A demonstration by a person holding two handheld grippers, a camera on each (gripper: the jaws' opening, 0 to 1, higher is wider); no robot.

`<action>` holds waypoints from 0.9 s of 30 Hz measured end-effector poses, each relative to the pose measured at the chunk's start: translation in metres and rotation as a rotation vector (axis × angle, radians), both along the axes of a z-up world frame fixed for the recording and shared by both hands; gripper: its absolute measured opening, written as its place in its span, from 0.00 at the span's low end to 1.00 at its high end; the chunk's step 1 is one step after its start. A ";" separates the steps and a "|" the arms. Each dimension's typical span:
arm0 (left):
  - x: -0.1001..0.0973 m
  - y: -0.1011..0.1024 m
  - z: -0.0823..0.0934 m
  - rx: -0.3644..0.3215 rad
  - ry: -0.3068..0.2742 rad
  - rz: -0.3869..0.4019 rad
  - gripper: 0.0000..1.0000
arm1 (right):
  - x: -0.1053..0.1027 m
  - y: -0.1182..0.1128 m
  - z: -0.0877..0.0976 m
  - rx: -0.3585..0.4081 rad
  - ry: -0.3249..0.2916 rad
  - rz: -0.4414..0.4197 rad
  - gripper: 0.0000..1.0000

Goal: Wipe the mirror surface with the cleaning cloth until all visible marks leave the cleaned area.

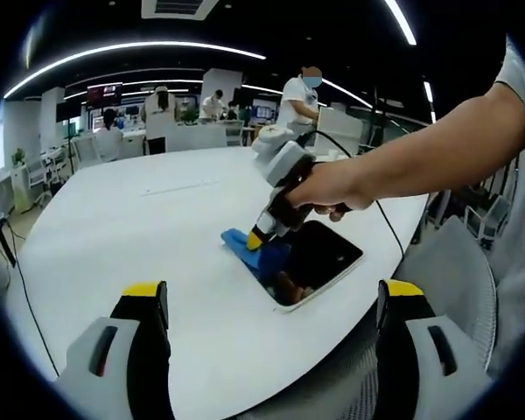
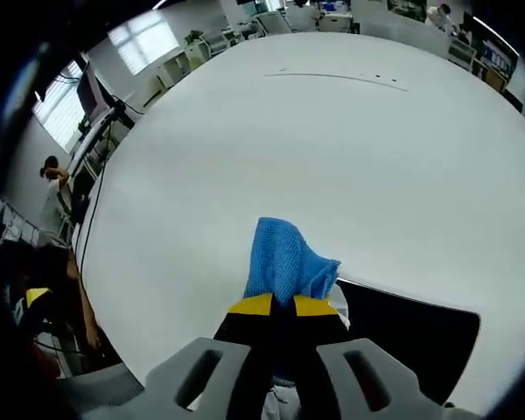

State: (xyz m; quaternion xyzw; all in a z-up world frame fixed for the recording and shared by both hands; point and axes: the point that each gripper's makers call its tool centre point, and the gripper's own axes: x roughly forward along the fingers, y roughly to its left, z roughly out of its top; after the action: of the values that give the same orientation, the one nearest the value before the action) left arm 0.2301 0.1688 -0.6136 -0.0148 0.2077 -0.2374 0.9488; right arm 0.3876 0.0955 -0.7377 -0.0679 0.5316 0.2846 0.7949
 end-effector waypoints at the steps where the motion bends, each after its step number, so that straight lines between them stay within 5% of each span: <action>1: 0.000 0.001 0.000 -0.015 0.002 0.008 0.99 | 0.000 -0.001 0.000 -0.001 0.000 0.000 0.01; 2: -0.002 0.000 -0.001 -0.068 0.025 0.028 0.99 | 0.000 -0.003 0.001 -0.004 0.001 0.000 0.01; 4: -0.007 0.002 -0.008 -0.052 0.057 0.029 0.98 | 0.000 -0.005 0.000 -0.007 0.001 -0.001 0.01; 6: -0.005 0.003 0.002 -0.014 -0.019 0.021 0.98 | -0.002 -0.009 0.002 -0.008 -0.002 -0.003 0.01; 15: -0.011 0.002 -0.006 0.008 0.026 0.007 0.99 | 0.003 -0.020 -0.001 -0.024 0.001 -0.015 0.00; 23: -0.014 0.011 -0.006 0.007 0.017 0.022 0.99 | 0.003 -0.031 0.000 -0.027 -0.002 -0.024 0.00; 27: -0.011 0.008 0.002 0.020 -0.032 0.015 0.99 | 0.001 -0.034 0.002 -0.035 0.002 -0.026 0.00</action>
State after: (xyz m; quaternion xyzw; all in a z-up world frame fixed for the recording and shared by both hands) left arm 0.2186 0.1767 -0.6115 -0.0030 0.1946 -0.2282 0.9540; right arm 0.3890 0.0617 -0.7361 -0.0746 0.5379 0.2650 0.7968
